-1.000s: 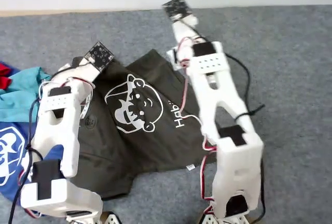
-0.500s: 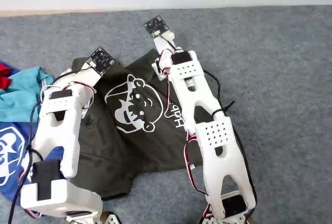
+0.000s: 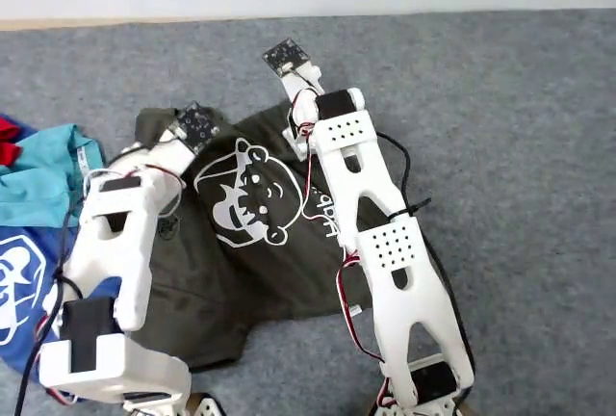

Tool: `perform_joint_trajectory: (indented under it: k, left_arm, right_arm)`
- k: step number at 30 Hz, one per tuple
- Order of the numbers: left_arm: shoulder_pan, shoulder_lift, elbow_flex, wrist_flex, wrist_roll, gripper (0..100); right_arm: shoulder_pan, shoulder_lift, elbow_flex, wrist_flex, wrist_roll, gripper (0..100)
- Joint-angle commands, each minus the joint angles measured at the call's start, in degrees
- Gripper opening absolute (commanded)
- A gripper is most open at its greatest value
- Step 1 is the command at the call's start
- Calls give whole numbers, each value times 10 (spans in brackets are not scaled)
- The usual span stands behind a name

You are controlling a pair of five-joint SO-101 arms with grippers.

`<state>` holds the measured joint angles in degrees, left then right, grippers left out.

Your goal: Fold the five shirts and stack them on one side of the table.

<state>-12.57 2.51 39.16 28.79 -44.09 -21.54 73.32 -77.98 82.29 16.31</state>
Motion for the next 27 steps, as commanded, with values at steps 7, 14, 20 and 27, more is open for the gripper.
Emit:
perform_joint_trajectory:
  k: [7, 14, 20, 27]
  left_arm:
    - [8, -22, 61, -121, -1, 4]
    - [8, -21, 61, -125, 34, 4]
    - [8, -21, 62, -125, 37, 4]
    - [8, -21, 63, -125, 37, 4]
  right_arm:
    - [17, -8, -127, 180, 7, 11]
    - [49, -9, -135, 204, 7, 10]
    - [44, -10, -135, 205, 4, 23]
    - [44, -15, -151, 200, -52, 229]
